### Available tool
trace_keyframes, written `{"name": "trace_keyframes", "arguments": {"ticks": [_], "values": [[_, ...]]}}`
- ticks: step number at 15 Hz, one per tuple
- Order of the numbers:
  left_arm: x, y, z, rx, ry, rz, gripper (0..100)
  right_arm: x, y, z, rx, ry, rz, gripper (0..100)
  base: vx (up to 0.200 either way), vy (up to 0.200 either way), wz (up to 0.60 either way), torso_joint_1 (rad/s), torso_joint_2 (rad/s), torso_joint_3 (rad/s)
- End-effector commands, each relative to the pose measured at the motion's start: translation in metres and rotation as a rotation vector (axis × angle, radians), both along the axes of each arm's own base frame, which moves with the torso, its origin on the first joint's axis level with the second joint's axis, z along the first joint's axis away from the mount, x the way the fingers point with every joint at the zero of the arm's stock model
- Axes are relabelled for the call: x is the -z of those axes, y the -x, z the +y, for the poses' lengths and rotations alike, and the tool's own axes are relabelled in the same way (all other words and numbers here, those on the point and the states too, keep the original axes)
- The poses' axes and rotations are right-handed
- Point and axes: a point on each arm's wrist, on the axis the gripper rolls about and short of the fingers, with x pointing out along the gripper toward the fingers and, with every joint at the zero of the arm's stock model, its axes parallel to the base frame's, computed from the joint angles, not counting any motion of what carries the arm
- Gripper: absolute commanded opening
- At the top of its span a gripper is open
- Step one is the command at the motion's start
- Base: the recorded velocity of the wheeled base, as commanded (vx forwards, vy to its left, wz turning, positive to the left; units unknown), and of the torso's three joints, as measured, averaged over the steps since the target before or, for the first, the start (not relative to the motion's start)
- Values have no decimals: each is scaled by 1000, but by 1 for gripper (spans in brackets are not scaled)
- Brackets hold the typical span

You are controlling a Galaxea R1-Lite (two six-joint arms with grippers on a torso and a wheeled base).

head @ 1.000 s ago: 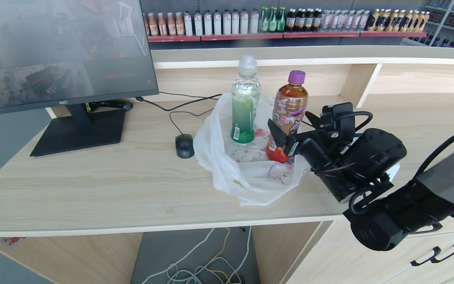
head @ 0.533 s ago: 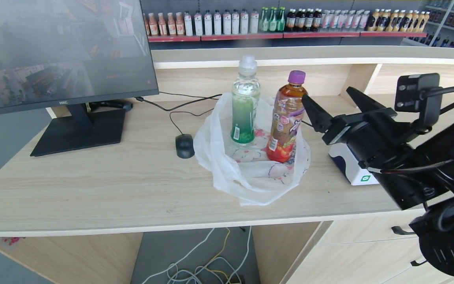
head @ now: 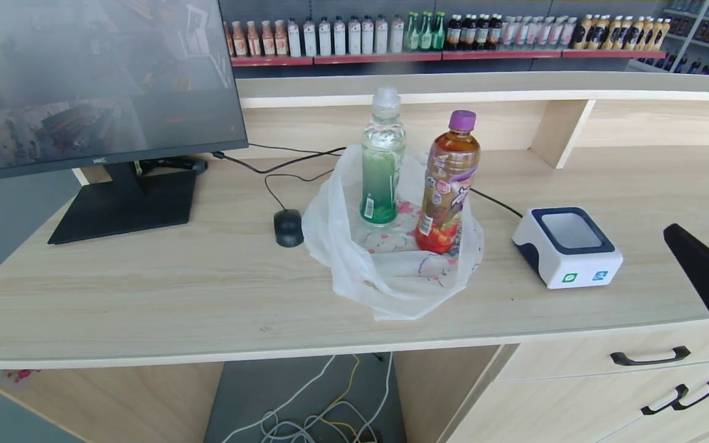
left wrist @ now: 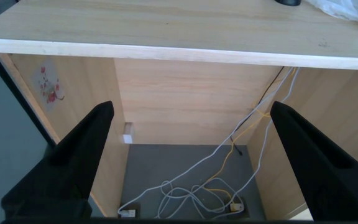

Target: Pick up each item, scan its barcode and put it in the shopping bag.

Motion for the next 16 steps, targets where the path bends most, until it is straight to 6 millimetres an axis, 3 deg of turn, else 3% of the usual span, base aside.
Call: {"name": "trace_keyframes", "arguments": {"ticks": [1,3,9,10,16], "values": [[0,0,0,-1,0,-1,100,22,57,-28,30,-21,49,100,0,0,0,0,0,0],[0,0,0,-1,0,-1,100,45,77,-35,13,22,176,100,0,0,0,0,0,0],[0,0,0,-1,0,-1,100,102,109,-48,-94,129,418,100,0,0,0,0,0,0],[0,0,0,1,0,-1,100,120,123,-55,-106,145,425,100,0,0,0,0,0,0],[0,0,0,1,1,-1,100,120,124,-54,-83,143,439,100,0,0,0,0,0,0]]}}
